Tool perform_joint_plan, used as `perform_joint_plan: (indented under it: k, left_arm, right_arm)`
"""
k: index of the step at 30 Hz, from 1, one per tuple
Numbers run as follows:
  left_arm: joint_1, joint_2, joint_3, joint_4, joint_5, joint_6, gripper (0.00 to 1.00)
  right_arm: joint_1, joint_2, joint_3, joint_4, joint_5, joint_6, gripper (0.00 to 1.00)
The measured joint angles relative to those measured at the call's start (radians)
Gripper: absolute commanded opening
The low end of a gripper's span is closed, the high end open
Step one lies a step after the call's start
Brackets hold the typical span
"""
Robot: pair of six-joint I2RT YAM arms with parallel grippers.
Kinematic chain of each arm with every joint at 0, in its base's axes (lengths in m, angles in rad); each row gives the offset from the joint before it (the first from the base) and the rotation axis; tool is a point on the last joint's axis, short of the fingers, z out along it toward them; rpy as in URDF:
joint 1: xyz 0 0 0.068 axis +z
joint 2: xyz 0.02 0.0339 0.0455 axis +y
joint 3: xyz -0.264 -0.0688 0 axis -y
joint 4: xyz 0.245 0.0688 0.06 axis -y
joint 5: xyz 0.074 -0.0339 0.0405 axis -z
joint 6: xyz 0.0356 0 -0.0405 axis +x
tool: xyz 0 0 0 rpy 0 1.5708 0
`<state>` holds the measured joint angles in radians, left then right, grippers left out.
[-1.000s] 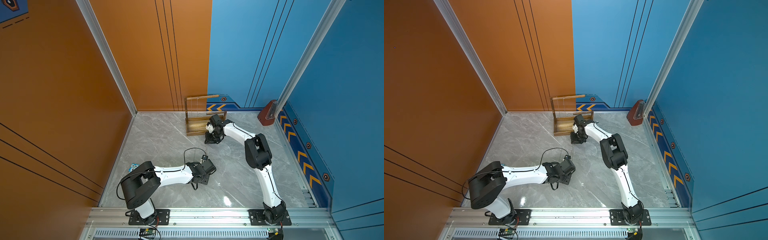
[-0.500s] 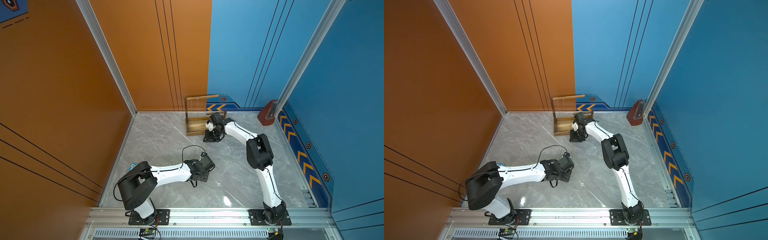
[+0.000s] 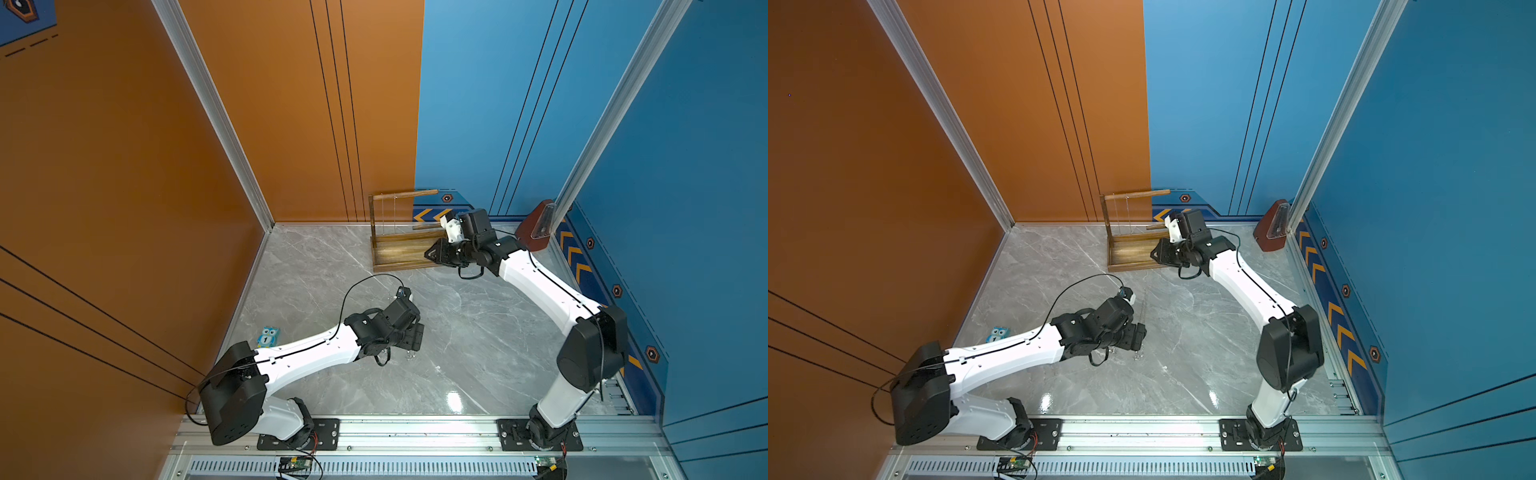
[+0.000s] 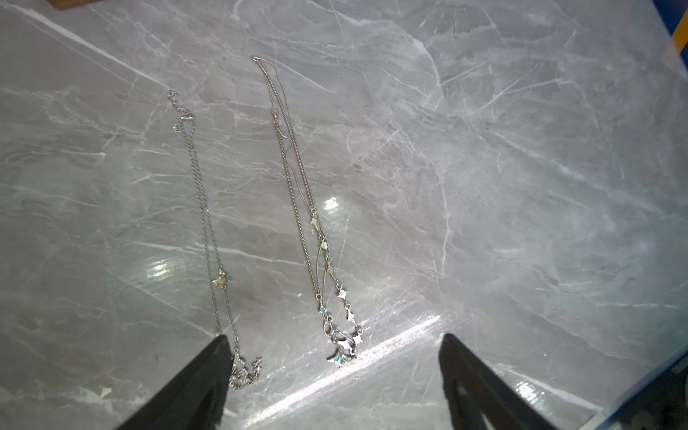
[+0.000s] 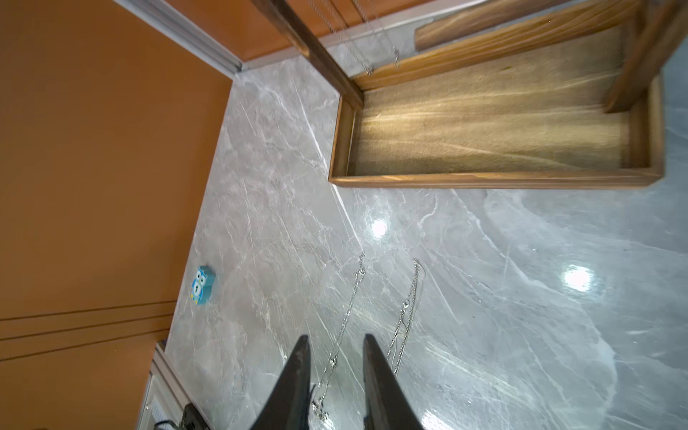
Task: Take the necklace off the jewelry display stand
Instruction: Place the necklace at the center of the board.
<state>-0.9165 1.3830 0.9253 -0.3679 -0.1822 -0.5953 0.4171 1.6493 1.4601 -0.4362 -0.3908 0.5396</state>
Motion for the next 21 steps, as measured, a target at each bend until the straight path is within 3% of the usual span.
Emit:
perform_joint_plan:
  k: [5, 10, 15, 21]
  left_arm:
    - [0.056, -0.061, 0.000, -0.004, 0.009, 0.003, 0.98]
    - [0.123, -0.103, -0.002, -0.004, 0.044, 0.002, 0.98]
    - [0.171, -0.114, -0.002, -0.004, 0.077, -0.001, 0.98]
    - [0.216, -0.121, -0.003, -0.010, 0.123, -0.003, 0.98]
  right_arm:
    - [-0.098, -0.268, -0.347, 0.151, 0.114, 0.061, 0.42]
    - [-0.176, -0.512, -0.585, 0.249, 0.205, 0.079, 0.50]
    - [-0.269, -0.674, -0.726, 0.292, 0.222, 0.078, 0.51]
    - [-0.350, -0.736, -0.791, 0.287, 0.206, 0.049, 0.48]
